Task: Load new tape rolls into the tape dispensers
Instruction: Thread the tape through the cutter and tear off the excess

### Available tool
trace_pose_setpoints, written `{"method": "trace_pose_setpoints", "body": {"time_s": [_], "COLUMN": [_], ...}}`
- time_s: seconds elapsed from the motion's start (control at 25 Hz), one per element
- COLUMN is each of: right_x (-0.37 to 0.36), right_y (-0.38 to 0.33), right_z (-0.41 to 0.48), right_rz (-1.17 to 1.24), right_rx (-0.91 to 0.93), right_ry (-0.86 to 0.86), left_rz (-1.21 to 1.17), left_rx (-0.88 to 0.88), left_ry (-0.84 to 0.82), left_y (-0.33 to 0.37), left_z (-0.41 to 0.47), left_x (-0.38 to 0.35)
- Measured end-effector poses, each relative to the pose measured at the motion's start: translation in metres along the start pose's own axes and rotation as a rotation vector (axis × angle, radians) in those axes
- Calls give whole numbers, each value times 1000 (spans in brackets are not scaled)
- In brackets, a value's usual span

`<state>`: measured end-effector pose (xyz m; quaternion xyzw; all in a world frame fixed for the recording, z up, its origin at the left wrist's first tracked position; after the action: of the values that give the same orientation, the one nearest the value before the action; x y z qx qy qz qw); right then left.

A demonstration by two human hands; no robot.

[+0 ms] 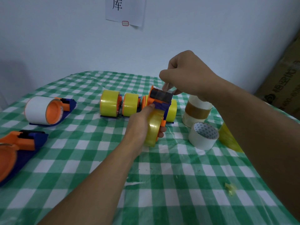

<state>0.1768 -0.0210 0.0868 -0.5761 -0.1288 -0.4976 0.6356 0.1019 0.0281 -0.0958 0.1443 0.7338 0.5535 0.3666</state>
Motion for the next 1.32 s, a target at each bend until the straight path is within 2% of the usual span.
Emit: {"method": "trace_pose_setpoints", "body": {"time_s": [0.24, 0.52, 0.76, 1.32], "right_x": [0, -3, -4, -16], "right_y": [6, 12, 11, 0], "right_z": [3, 10, 11, 8], "right_rz": [30, -58, -90, -147], "right_rx": [-22, -16, 3, 50], "right_ry": [22, -99, -148, -222], "left_rz": [15, 9, 151, 168], "left_rx": [9, -2, -59, -58], "left_ry": [-19, -54, -8, 55], "left_y": [-2, 3, 8, 8], "left_z": [-1, -7, -11, -12], "left_x": [-2, -7, -7, -3]}}
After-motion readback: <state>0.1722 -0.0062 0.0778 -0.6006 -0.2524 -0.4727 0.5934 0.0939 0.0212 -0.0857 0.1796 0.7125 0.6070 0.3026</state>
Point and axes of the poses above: each hand's wrist, its own z-axis towards the middle knuckle, its own x-axis out of the back of the hand, y = z × x, the point moved 9 cm from there along z, towards the middle knuckle, and after that the axes turned 2 degrees about z, right-handed, at the moved point
